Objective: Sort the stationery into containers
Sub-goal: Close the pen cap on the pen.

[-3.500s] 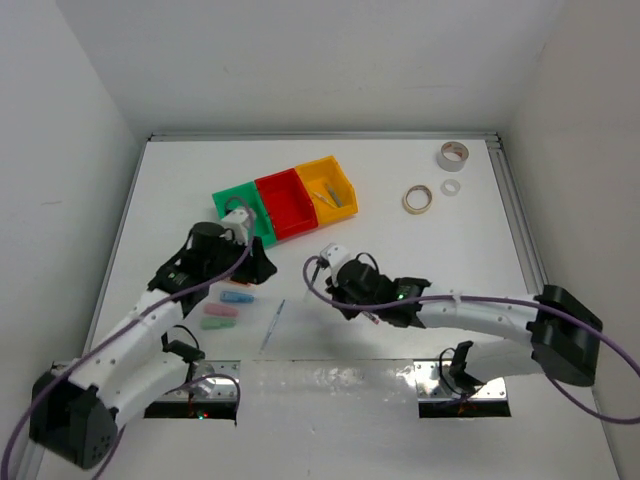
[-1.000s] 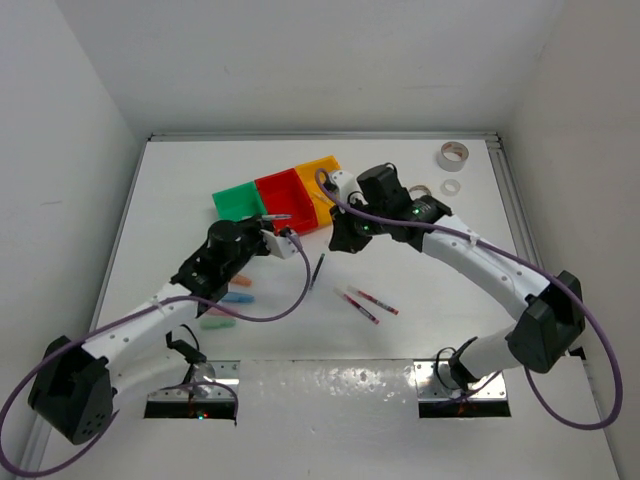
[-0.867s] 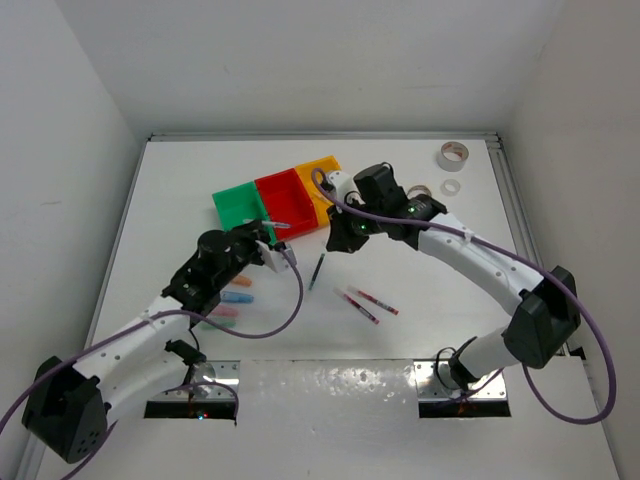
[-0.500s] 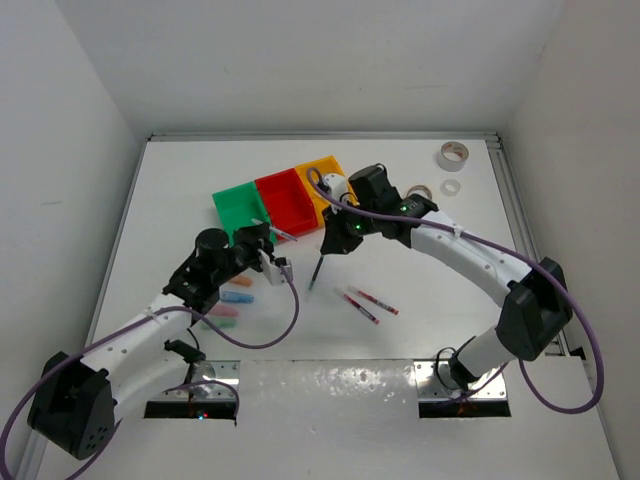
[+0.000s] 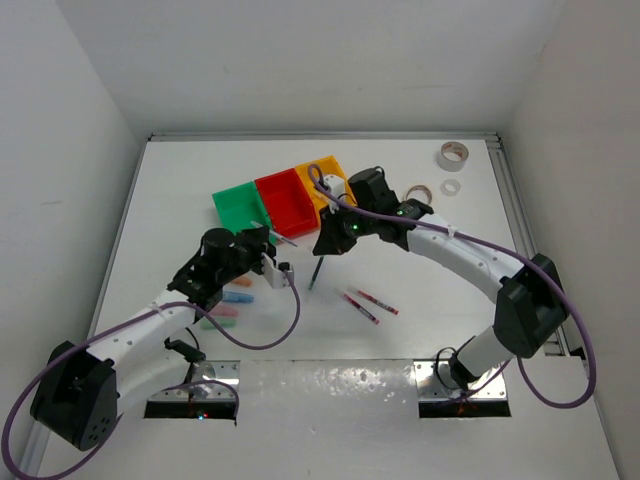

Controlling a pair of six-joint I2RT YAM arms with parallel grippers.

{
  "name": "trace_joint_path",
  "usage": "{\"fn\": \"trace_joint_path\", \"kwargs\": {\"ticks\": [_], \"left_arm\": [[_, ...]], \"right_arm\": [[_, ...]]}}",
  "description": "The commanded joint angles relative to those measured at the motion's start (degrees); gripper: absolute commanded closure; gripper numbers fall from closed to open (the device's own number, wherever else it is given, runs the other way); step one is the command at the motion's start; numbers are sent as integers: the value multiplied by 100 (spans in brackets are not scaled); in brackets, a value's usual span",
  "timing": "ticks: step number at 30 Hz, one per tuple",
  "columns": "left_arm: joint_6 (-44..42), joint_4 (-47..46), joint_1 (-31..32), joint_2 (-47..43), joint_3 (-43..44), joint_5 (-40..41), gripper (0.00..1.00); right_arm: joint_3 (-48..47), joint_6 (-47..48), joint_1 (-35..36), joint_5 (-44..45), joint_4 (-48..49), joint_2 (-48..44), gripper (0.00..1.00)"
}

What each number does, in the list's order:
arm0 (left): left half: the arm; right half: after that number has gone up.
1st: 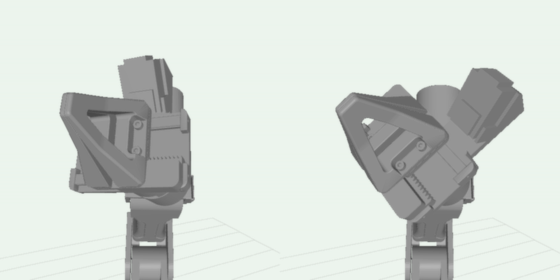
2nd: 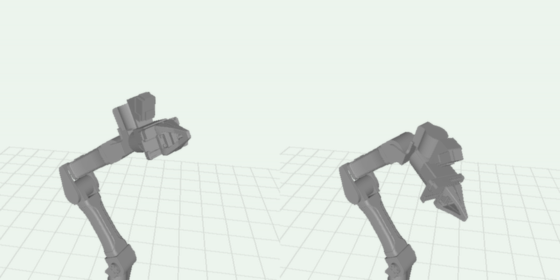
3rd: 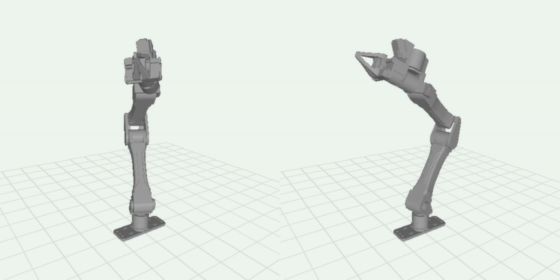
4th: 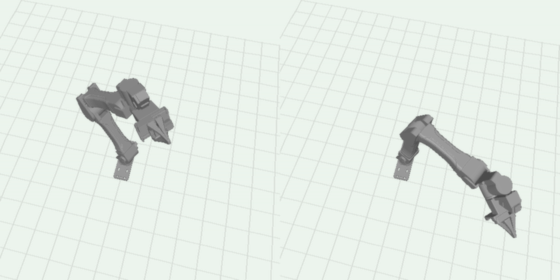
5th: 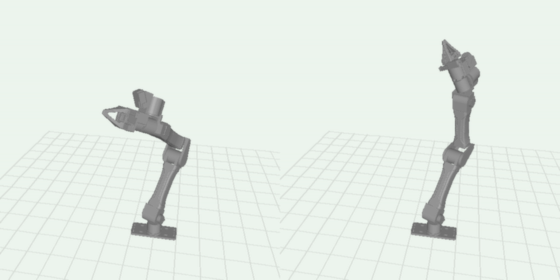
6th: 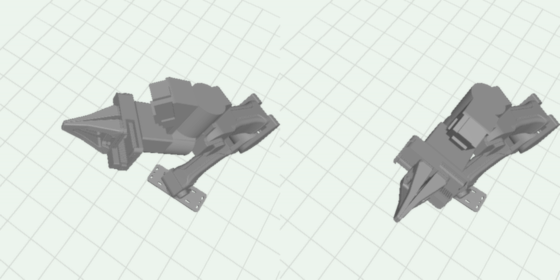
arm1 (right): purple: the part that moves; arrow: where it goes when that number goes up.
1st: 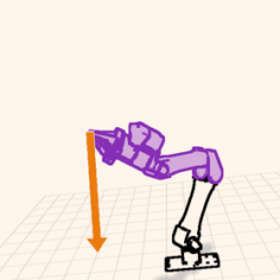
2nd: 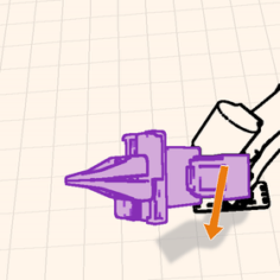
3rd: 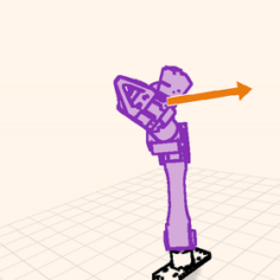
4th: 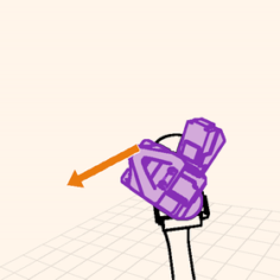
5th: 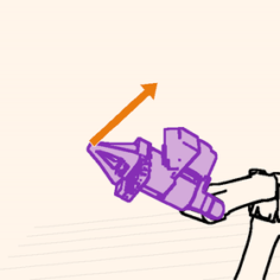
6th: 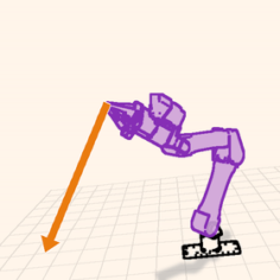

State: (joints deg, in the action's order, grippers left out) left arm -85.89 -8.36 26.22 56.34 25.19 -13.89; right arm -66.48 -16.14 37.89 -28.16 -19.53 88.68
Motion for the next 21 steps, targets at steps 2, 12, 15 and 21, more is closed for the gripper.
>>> {"fn": "trace_joint_path", "kwargs": {"ticks": [2, 12, 15, 21], "left_arm": [[-51, -25, 111, -97, 170, -9, 100], [-24, -113, 147, -123, 135, -35, 100], [-25, -131, 156, -149, 91, -61, 100], [11, -87, 156, -123, 100, -35, 100]], "right_arm": [[-146, -205, 131, -155, 458, 105, 100], [-225, -355, 228, -154, 626, 316, 100], [-304, -328, 228, -172, 556, 351, 100], [-260, -302, 228, -155, 547, 290, 100]]}}
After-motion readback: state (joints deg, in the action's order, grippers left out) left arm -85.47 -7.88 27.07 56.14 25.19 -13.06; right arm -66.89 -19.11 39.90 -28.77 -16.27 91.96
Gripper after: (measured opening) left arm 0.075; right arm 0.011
